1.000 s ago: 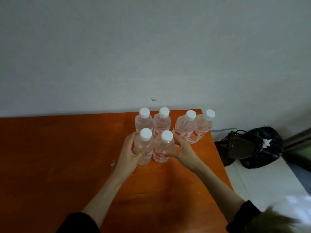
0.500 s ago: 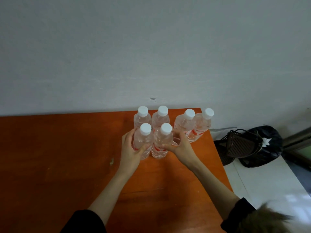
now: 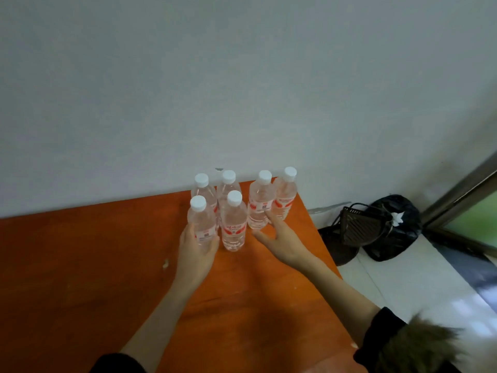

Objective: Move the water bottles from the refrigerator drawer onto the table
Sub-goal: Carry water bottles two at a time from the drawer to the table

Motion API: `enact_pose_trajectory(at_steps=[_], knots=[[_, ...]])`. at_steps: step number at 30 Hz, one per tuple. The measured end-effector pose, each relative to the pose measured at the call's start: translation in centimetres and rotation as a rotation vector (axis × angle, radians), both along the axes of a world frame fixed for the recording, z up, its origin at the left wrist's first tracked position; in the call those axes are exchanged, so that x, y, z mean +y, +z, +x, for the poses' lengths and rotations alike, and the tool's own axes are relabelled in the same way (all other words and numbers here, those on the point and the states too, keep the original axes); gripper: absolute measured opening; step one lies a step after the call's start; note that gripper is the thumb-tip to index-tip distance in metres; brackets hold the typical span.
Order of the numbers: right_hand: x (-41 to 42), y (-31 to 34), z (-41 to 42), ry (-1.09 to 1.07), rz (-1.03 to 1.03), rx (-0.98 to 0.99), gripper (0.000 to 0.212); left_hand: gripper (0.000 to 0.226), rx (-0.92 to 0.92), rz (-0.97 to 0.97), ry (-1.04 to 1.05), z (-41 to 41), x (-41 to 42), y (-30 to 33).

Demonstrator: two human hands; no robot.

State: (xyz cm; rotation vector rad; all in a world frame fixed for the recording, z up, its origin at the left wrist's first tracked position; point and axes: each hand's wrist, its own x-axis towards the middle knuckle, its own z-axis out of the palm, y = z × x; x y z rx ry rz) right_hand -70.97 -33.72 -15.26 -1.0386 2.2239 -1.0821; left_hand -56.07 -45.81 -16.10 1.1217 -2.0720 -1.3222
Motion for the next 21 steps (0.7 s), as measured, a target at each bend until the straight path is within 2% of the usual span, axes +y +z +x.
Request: enact_pose_trajectory(at_steps=[3, 10, 15, 18, 21], knots=[[4.4, 2.3, -0.2, -0.005, -0.007, 0.208, 0.066, 0.063, 0.050, -0.127, -0.127, -0.5, 3.3, 1.6], [21.0, 7.7, 0.2, -0.225, 0.363, 0.756, 0.074, 0.069, -0.008, -0.561, -0.509, -4.4, 14.8, 7.0], [35.7, 12.5, 2.9, -0.475, 0.516, 0.910, 0.082, 0.073, -0.005, -0.889, -0.758, -6.8, 25.9, 11.1], [44.0, 14.6, 5.6, -0.633, 0.598, 0.931, 0.083, 0.073, 0.041, -1.001, -0.862, -7.5, 33.4, 13.3], [51.7, 16.2, 8.6, -0.781, 0.666, 0.945, 0.085, 0.072, 0.170, -1.046, -0.960, -7.8, 41.0, 15.2]])
